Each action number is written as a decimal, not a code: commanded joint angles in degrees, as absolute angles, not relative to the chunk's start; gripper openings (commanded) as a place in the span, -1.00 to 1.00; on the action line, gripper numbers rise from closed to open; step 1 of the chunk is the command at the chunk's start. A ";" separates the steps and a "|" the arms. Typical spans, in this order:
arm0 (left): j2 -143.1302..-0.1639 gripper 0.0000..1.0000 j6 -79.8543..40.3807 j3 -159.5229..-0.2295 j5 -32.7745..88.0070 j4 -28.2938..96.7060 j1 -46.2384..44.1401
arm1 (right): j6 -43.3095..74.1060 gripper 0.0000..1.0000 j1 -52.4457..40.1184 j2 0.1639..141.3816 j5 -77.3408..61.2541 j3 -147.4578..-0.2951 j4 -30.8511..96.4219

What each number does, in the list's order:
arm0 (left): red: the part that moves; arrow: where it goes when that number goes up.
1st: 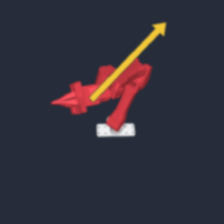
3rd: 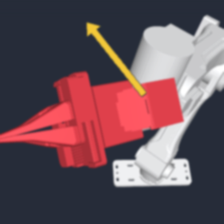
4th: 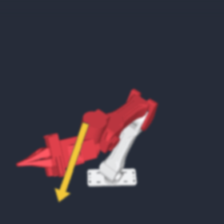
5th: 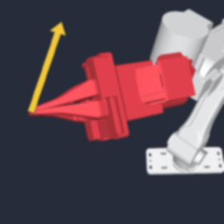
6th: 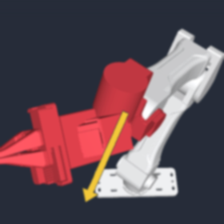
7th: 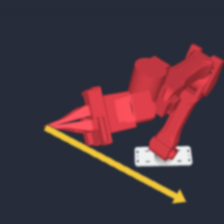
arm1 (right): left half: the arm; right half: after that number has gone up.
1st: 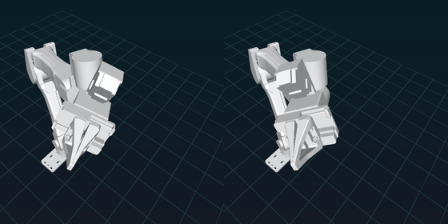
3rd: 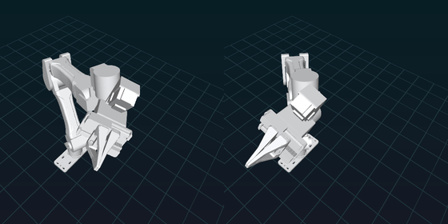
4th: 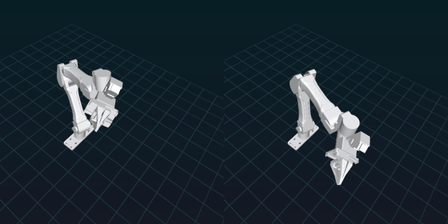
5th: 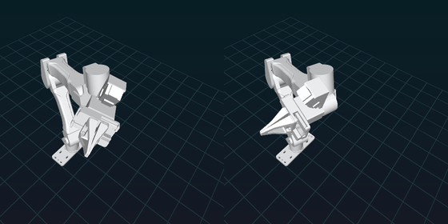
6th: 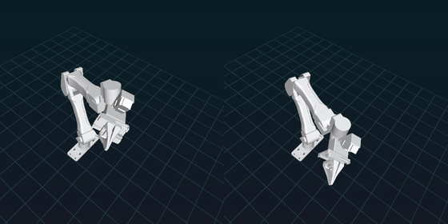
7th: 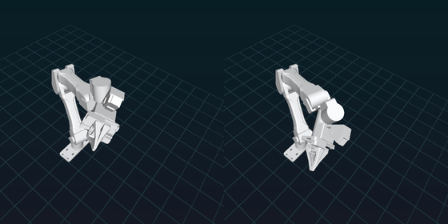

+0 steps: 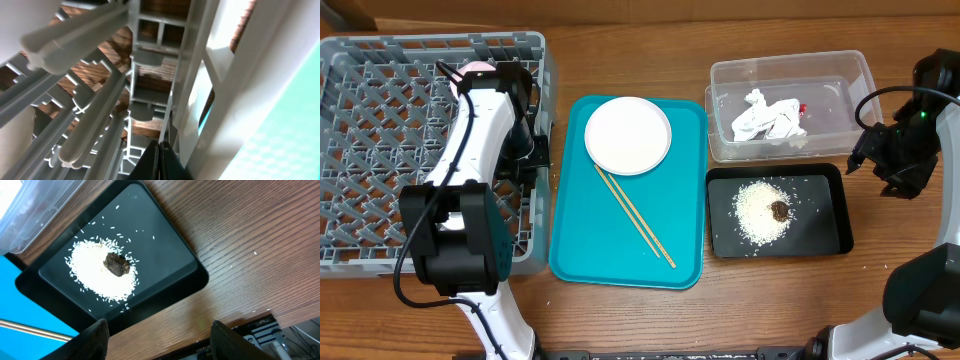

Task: Sort waste into correct bins and load items into the dishwasher
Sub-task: 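Move the left gripper from the rack over to the chopsticks on the teal tray, then grasp one wooden chopstick with the left gripper and lift it, then carry the chopstick with the left gripper into the rack and release, then reach the left gripper back to the second chopstick and grasp it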

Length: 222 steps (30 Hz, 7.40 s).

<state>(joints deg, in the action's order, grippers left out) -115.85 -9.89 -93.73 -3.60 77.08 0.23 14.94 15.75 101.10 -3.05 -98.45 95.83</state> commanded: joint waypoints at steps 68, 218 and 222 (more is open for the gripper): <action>-86.65 0.99 -50.59 -90.37 -2.87 84.01 -27.03 | 14.98 0.64 15.77 99.02 -3.27 -98.48 95.24; -99.92 -0.91 -4.25 -82.63 -6.09 54.78 1.54 | 14.98 0.64 15.77 99.00 -3.27 -98.48 95.77; -101.95 -0.44 -4.27 -82.63 -6.39 55.55 1.54 | 14.96 0.64 15.77 99.02 -3.27 -98.48 95.92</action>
